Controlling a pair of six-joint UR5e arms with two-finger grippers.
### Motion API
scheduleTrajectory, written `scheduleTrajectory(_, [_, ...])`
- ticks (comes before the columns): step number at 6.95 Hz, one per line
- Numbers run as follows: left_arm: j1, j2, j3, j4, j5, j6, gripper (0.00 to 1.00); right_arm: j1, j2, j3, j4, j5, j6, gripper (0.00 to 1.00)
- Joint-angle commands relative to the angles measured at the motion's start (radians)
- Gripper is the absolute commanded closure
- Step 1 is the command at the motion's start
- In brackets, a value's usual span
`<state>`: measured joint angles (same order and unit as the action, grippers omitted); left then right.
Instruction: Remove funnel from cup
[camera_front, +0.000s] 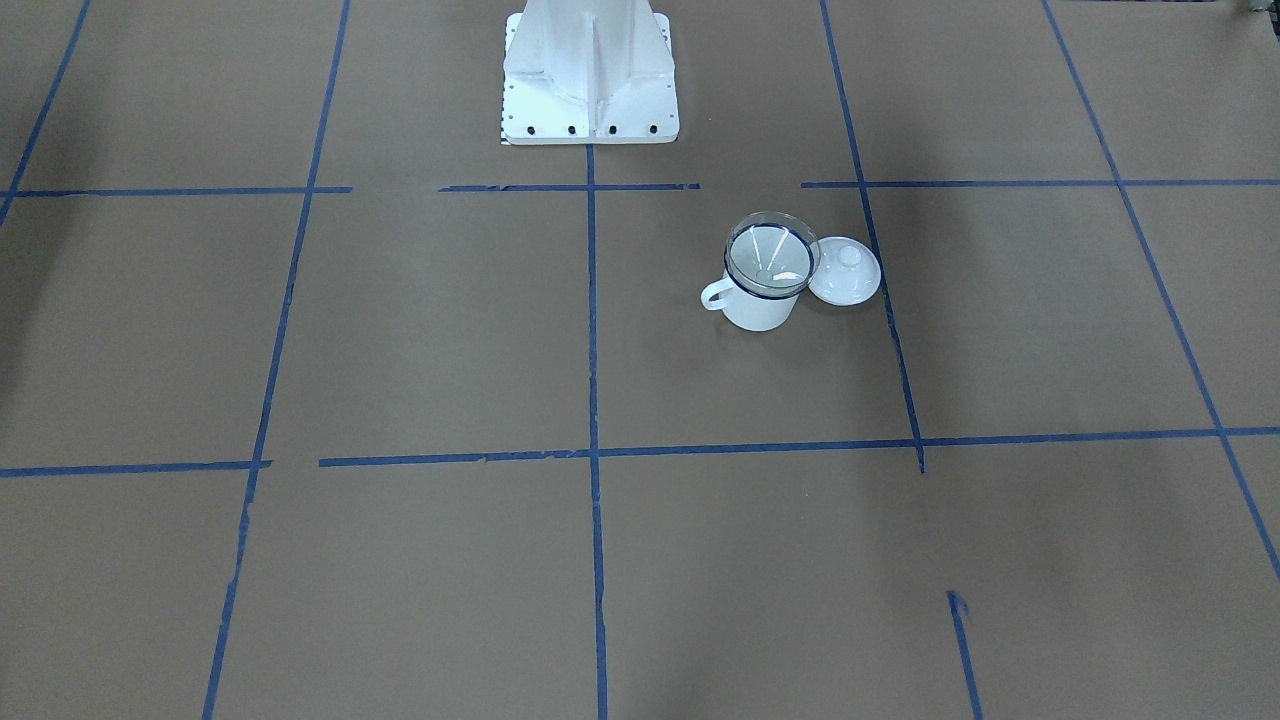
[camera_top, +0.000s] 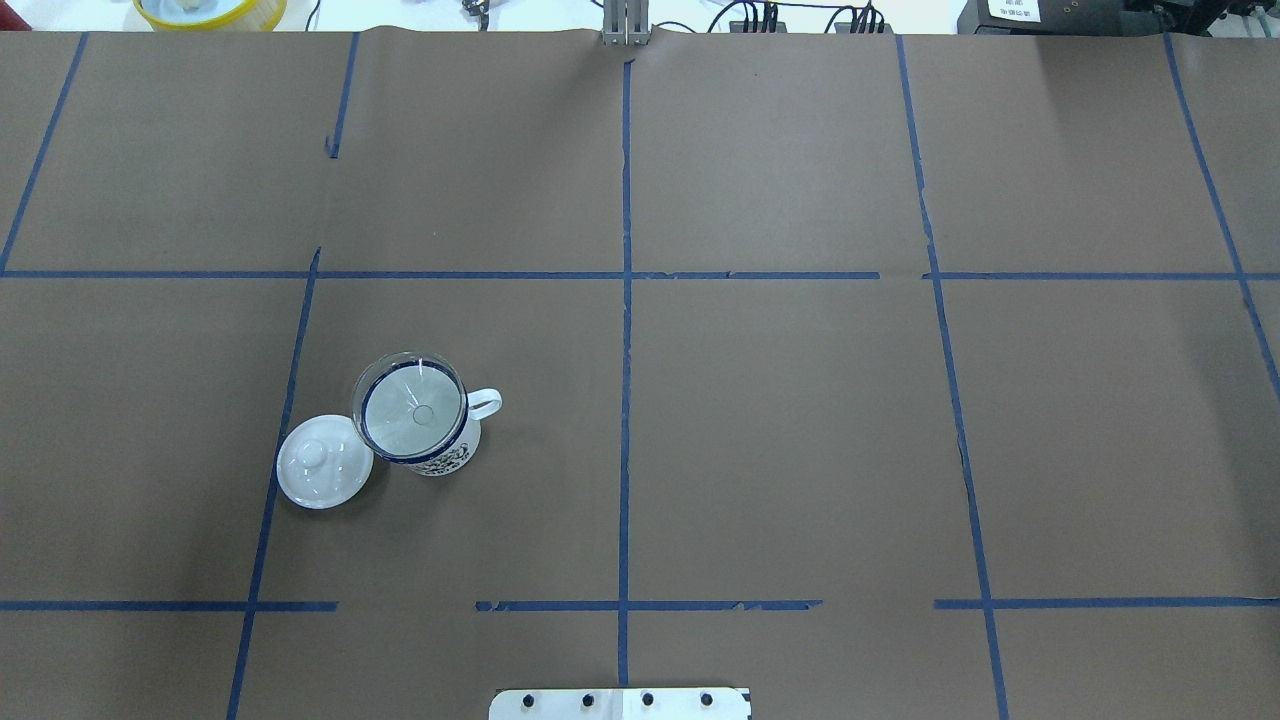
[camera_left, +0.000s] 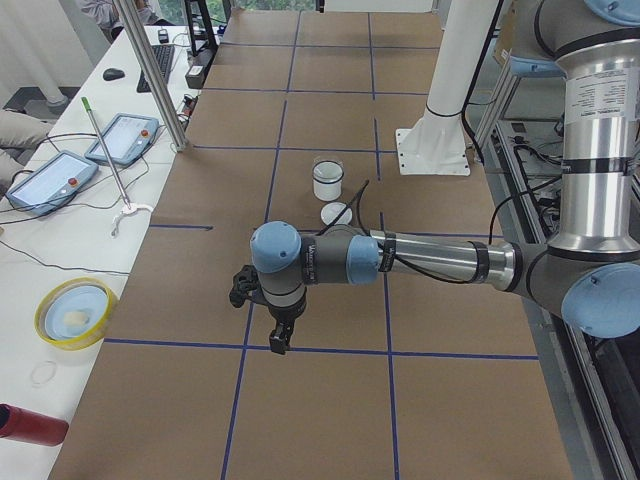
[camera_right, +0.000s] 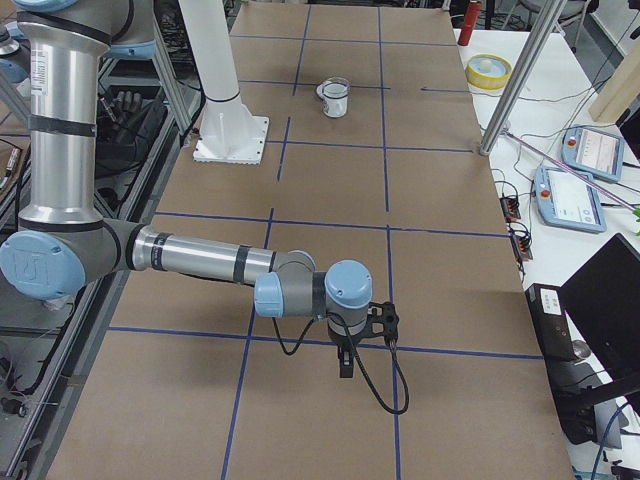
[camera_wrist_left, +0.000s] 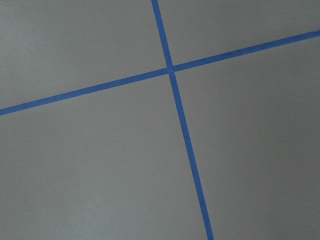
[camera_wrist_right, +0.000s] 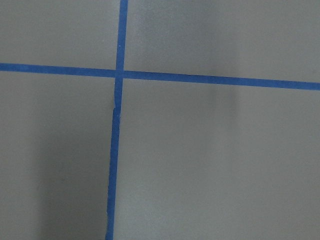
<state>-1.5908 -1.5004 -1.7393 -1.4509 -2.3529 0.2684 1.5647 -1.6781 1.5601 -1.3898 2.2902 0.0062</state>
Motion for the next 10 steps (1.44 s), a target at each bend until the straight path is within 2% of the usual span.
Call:
scheduleTrajectory(1, [-0.001,0.0,-0.003,0.001,-0.046,0.0,0.0,0.0,0.0,0.0,0.0,0.0,0.0,0.0])
scheduleTrajectory(4, [0.008,-0.024,-0.037,-0.038,-0.048,0.0,0.0,0.0,0.0,0.0,0.0,0.0,0.0,0.0])
scheduleTrajectory(6, [0.041,-0.067,-0.049,-0.184,-0.042,-0.001,0.0,0.0,0.0,0.0,0.0,0.0,0.0,0.0])
scheduleTrajectory(8, [0.042,-0.13,0.036,-0.431,-0.032,-0.001,0.0,0.0,0.0,0.0,0.0,0.0,0.0,0.0])
scheduleTrajectory(9, [0.043,-0.158,0.078,-0.494,-0.045,-0.068,0.0,0.0,0.0,0.0,0.0,0.0,0.0,0.0])
scheduleTrajectory(10, [0.045,-0.161,0.014,-0.544,-0.045,-0.367,0.0,0.0,0.0,0.0,0.0,0.0,0.0,0.0])
